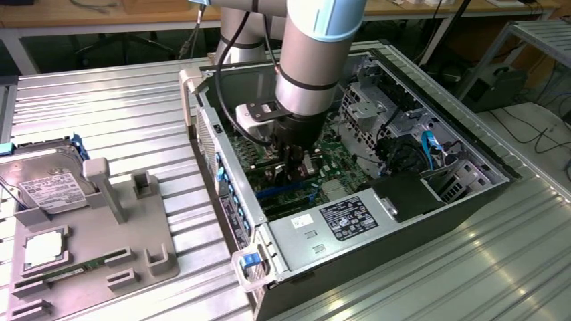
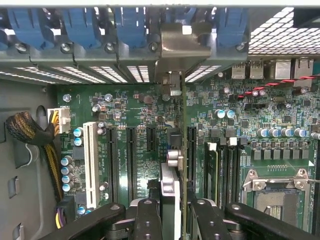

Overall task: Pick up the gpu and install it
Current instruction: 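Insert the gpu into the slot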

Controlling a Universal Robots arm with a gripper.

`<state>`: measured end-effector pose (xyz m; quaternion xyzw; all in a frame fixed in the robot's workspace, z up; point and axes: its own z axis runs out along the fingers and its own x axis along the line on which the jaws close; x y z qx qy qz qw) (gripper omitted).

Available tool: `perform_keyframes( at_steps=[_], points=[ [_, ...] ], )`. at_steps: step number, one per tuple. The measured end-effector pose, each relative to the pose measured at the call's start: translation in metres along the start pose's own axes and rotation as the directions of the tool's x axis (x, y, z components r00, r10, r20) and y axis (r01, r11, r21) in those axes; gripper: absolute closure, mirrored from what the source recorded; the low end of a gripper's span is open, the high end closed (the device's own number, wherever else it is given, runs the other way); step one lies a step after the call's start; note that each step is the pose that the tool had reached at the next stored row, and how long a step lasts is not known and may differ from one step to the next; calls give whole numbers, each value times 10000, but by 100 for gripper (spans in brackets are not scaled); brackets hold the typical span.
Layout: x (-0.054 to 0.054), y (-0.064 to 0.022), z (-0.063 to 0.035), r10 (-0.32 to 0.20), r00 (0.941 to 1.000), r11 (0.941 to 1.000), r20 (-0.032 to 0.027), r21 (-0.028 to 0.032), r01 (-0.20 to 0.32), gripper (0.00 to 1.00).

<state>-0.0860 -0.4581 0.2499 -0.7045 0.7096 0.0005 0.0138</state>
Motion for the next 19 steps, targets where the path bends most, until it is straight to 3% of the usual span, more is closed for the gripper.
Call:
perform_keyframes(
  at_steps=[19],
  points=[
    [-6,-28,0,0,10000,10000,1,8,0,72]
  ],
)
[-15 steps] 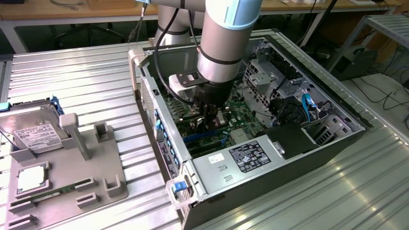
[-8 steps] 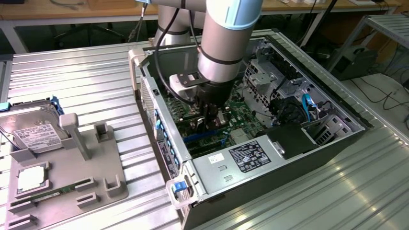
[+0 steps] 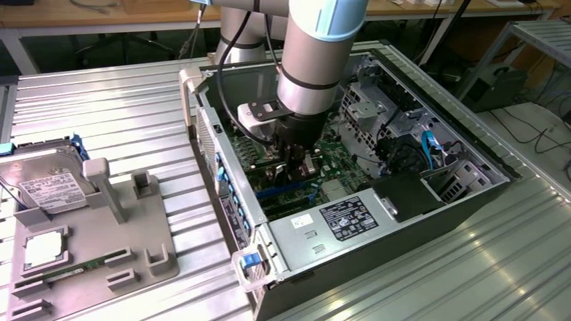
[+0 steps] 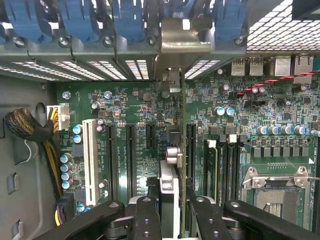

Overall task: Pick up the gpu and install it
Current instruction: 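Insert the gpu into the slot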

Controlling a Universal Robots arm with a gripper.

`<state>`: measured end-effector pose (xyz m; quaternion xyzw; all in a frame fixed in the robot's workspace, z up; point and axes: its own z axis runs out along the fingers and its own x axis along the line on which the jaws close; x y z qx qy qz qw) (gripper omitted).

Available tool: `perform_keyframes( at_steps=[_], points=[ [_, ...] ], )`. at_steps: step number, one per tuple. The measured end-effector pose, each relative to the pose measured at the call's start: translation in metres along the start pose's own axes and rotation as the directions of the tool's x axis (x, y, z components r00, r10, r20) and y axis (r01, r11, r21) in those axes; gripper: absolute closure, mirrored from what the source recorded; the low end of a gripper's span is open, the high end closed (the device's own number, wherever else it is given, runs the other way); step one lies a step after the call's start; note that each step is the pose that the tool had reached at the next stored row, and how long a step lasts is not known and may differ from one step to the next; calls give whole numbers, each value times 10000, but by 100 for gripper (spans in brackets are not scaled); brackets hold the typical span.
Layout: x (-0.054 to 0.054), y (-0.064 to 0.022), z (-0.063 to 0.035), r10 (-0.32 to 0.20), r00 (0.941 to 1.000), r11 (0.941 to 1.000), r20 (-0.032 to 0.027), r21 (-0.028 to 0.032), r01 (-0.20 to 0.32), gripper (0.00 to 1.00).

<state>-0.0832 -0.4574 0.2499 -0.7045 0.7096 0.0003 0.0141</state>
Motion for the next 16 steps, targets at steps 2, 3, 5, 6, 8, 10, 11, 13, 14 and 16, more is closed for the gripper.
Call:
perform_keyframes(
  at_steps=[2,3,5,6,8,10,11,13,14,16],
  points=[
    [0,0,3,0,10000,10000,-1,0,0,72],
    [0,0,5,0,10000,10000,0,0,0,72],
    [0,1,6,0,10000,10000,-1,0,0,72],
    [0,1,6,0,10000,10000,-1,-1,0,72],
    [0,1,4,0,10000,10000,0,2,0,72],
    [-2,0,-7,0,10000,10000,0,11,0,72],
    [-3,0,-15,0,10000,10000,-1,17,0,72],
    [-4,0,-17,0,10000,10000,-1,22,0,72],
    [-3,0,-18,-1,10000,10000,-2,22,1,72],
    [-4,0,-18,-1,10000,10000,-4,32,1,72]
  ],
)
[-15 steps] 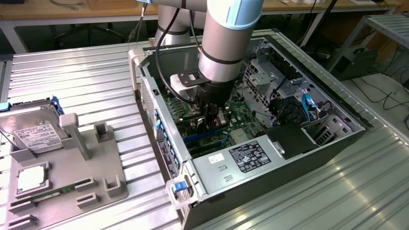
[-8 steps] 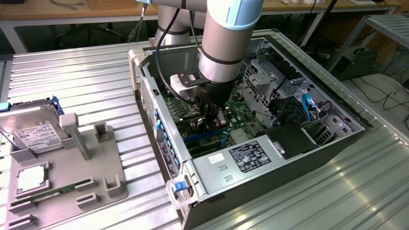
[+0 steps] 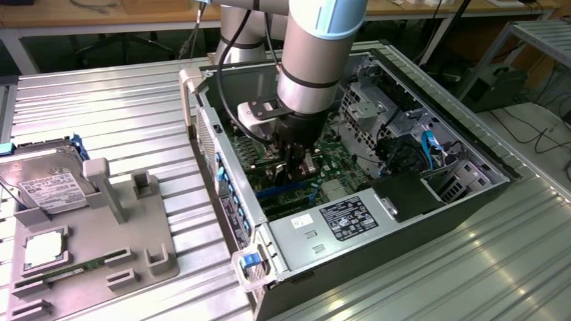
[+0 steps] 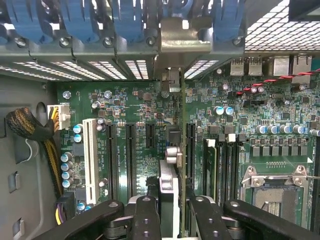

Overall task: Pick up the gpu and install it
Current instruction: 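Insert the gpu into the slot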

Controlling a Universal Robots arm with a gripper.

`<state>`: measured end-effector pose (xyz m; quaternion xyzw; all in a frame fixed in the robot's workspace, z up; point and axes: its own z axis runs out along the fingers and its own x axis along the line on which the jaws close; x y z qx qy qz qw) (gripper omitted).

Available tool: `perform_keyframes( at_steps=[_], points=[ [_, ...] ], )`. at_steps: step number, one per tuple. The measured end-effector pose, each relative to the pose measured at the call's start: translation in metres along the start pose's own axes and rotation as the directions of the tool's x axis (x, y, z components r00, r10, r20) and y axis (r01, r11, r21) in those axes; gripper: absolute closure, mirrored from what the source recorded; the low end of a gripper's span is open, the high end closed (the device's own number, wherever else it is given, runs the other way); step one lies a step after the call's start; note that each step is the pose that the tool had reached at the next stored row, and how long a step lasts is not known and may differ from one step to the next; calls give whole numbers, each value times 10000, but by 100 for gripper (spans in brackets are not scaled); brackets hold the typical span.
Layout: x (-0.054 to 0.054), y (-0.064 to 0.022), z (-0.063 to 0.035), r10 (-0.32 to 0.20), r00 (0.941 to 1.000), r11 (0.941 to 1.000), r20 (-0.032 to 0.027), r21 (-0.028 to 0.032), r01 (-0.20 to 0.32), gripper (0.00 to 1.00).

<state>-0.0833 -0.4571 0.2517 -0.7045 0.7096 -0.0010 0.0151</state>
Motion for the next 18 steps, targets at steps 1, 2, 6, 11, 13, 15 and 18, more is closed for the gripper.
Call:
perform_keyframes(
  at_steps=[1,2,6,11,13,15,18],
  points=[
    [0,1,0,1,10000,10000,0,19,-1,72],
    [-1,1,0,1,10000,10000,0,46,-1,72],
    [-6,0,-1,-5,10000,9999,-13,161,6,72],
    [-7,1,0,-10,10000,9998,-15,215,10,72],
    [-8,4,0,-9,10000,9998,-15,216,10,72],
    [-8,7,0,-10,10000,9998,-16,219,10,72],
    [-7,8,4,-12,10000,9998,-16,222,12,72]
  ],
)
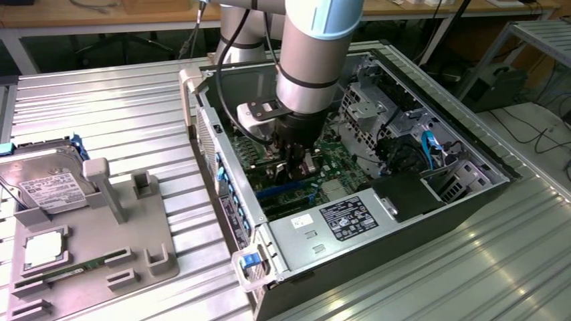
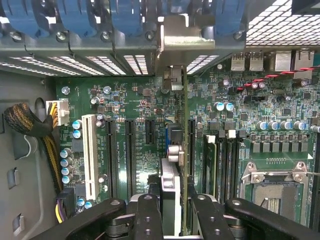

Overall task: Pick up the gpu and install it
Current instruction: 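Insert the gpu into the slot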

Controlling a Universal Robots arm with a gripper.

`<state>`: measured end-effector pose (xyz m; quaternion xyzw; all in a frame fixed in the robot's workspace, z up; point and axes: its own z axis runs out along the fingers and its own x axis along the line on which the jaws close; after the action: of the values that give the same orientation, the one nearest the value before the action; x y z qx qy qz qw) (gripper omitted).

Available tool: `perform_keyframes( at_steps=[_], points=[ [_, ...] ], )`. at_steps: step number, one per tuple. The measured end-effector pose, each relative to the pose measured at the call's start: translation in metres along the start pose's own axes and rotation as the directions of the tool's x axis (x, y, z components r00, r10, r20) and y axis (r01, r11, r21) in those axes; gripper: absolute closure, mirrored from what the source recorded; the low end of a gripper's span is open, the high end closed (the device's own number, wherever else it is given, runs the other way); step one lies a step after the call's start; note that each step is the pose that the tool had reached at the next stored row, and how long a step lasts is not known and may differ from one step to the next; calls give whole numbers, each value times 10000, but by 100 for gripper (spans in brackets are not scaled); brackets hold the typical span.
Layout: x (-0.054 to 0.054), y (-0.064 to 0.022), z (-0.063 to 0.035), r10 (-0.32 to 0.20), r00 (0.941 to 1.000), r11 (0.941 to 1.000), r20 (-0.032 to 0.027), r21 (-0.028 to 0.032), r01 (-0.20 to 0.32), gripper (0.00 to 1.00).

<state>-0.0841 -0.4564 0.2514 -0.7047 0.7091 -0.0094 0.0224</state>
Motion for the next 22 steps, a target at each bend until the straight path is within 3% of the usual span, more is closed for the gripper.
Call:
perform_keyframes(
  at_steps=[22],
  points=[
    [1,20,63,-64,10000,10000,4,-1,64,72]
  ],
)
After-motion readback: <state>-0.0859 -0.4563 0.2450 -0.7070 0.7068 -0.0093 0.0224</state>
